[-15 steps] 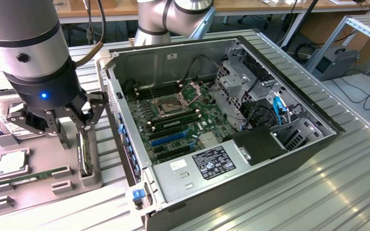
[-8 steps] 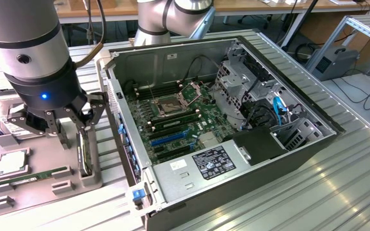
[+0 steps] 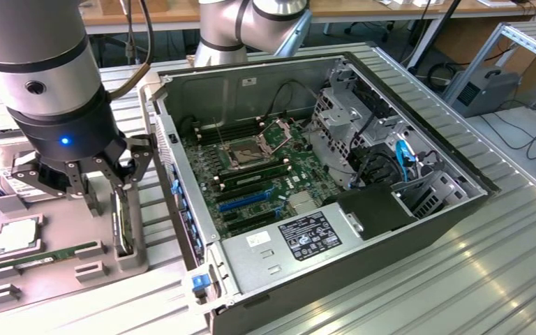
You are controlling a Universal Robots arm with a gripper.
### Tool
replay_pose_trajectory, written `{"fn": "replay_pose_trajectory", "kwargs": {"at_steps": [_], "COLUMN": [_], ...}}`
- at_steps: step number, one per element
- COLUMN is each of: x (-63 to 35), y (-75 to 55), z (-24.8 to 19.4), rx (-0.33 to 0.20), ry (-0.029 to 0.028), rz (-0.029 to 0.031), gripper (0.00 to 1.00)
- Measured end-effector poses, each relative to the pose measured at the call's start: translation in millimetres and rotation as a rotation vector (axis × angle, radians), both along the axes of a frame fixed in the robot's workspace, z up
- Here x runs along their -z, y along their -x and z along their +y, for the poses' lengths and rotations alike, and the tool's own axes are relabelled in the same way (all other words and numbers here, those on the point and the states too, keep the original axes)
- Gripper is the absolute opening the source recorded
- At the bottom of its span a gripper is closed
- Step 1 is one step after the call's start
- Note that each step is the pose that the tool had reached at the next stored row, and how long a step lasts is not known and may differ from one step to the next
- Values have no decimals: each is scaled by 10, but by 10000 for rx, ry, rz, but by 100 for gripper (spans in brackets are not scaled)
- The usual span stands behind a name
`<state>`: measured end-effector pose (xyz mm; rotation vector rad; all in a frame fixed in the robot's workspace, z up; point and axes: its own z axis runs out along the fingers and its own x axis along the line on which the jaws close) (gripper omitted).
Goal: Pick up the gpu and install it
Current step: 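Pick up the gpu and move the gpu toward the slot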
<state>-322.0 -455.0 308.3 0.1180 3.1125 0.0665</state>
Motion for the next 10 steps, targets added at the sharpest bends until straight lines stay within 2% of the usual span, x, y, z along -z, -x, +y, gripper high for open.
{"fn": "replay_pose_trajectory", "kwargs": {"at_steps": [10], "x": [31], "y": [0], "z": [0], "rx": [0], "ry": [2], "rz": [0], "gripper": [42]}}
